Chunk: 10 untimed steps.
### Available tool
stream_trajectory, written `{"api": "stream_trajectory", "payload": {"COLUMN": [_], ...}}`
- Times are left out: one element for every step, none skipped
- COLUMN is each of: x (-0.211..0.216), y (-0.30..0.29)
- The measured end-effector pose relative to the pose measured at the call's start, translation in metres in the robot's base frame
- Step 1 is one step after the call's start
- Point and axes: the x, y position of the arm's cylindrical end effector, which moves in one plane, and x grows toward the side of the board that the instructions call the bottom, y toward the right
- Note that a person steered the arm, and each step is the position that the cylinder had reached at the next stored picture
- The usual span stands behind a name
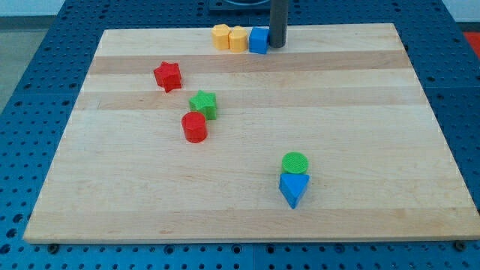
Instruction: Push the blue triangle into the yellow heart
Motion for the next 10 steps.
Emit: {"api": "stream_trajectory", "payload": {"x": [0.020, 0.074, 0.129, 0.190, 0.245, 0.299, 0.340, 0.347, 0.347, 0.342], "y": [0.019, 0.047, 0.065, 0.084, 0.097, 0.098, 0.093, 0.063, 0.035, 0.012]}}
